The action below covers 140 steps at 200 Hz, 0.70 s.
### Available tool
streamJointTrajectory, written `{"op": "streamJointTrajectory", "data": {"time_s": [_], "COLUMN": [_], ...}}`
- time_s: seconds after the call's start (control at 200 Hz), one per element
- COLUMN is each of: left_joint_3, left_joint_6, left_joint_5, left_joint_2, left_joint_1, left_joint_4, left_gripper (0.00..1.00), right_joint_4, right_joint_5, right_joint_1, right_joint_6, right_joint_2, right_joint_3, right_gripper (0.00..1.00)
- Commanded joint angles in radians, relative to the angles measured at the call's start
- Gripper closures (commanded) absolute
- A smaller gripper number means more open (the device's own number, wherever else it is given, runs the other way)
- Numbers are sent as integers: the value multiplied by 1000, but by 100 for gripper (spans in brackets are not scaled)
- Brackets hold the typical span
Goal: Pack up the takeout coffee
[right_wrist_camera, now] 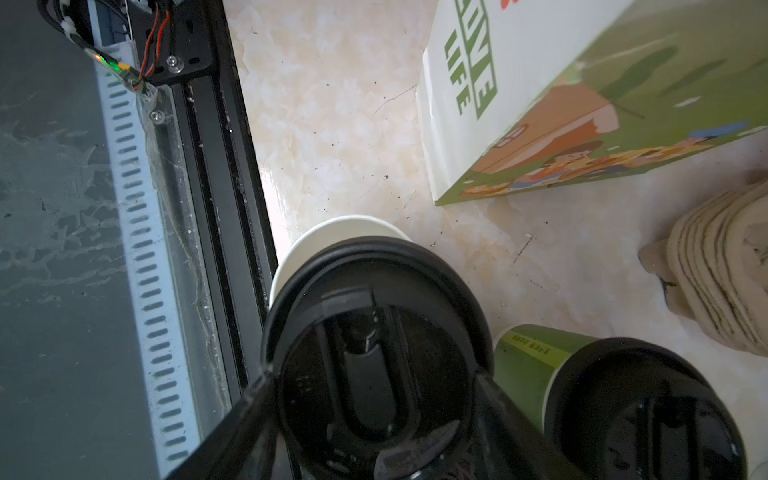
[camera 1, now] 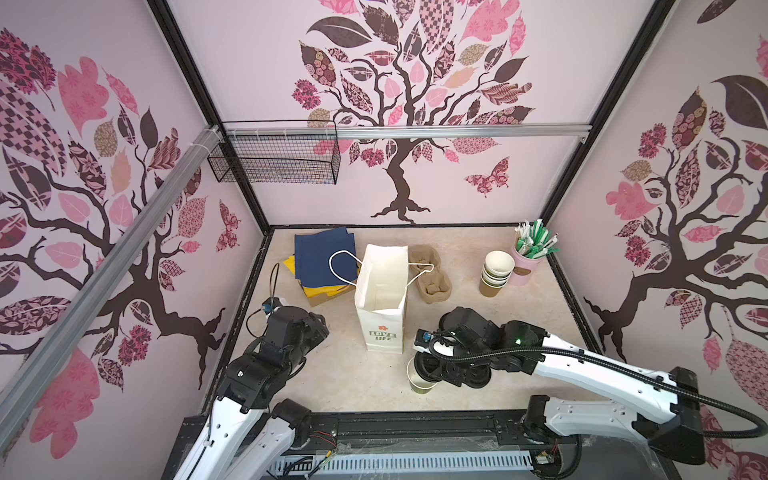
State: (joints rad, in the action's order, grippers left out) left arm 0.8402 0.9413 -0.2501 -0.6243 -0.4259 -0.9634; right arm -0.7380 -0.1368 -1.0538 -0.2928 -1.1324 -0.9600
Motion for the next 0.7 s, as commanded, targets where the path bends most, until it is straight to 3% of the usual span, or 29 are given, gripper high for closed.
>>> {"op": "streamJointTrajectory", "data": {"time_s": [0.0,0.695], "left_joint_3": [-24,-24], "left_joint_6": [-15,-33], "left_joint_5": [-15,-21], "left_joint_2": [1,8], "left_joint_1": [3,3], "left_joint_4": [-5,-16], "left_gripper": [41,41], "right_joint_4": [-16,-2], "right_joint_5": [-22,14], "right_joint_1": [-14,-61], "right_joint_6": [-7,43], "right_joint_2": [-25,-127], "right_joint_3": [-37,-78], "right_gripper": [30,28]}}
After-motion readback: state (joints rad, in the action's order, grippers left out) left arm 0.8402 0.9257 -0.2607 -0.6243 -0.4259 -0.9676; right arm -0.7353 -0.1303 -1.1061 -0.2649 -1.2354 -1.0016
